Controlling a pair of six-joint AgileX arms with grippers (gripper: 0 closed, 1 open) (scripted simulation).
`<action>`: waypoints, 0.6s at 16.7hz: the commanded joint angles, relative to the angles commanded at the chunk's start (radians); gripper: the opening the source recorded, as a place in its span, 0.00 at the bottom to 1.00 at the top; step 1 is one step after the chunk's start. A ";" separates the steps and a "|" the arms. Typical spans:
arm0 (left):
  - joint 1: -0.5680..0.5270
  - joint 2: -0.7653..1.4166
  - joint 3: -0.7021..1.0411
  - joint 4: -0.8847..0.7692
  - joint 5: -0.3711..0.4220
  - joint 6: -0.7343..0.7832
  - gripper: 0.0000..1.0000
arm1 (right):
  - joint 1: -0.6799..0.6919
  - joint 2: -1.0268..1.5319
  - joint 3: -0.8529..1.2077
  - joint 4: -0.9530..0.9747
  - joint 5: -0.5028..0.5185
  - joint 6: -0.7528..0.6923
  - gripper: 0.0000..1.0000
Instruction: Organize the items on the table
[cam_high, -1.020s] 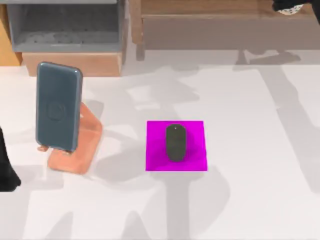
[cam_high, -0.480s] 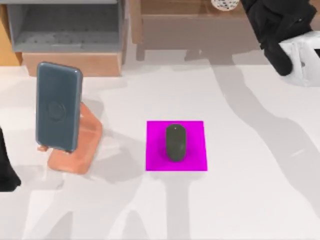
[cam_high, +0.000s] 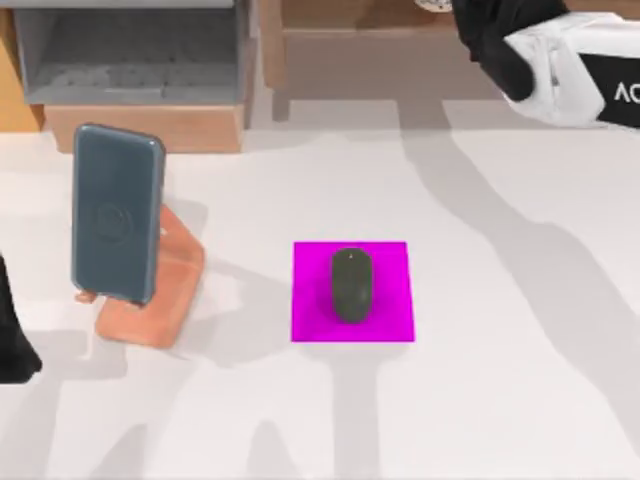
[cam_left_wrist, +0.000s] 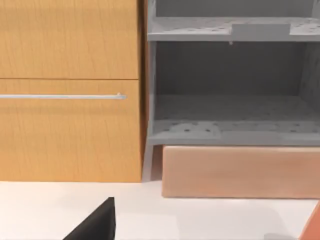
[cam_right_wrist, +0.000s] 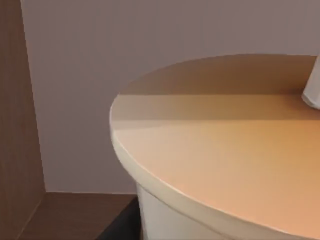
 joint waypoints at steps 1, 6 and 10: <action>0.000 0.000 0.000 0.000 0.000 0.000 1.00 | 0.001 0.010 0.024 -0.022 0.016 0.002 0.00; 0.000 0.000 0.000 0.000 0.000 0.000 1.00 | 0.004 0.038 0.086 -0.077 0.054 0.008 0.00; 0.000 0.000 0.000 0.000 0.000 0.000 1.00 | 0.004 0.038 0.086 -0.077 0.054 0.008 0.00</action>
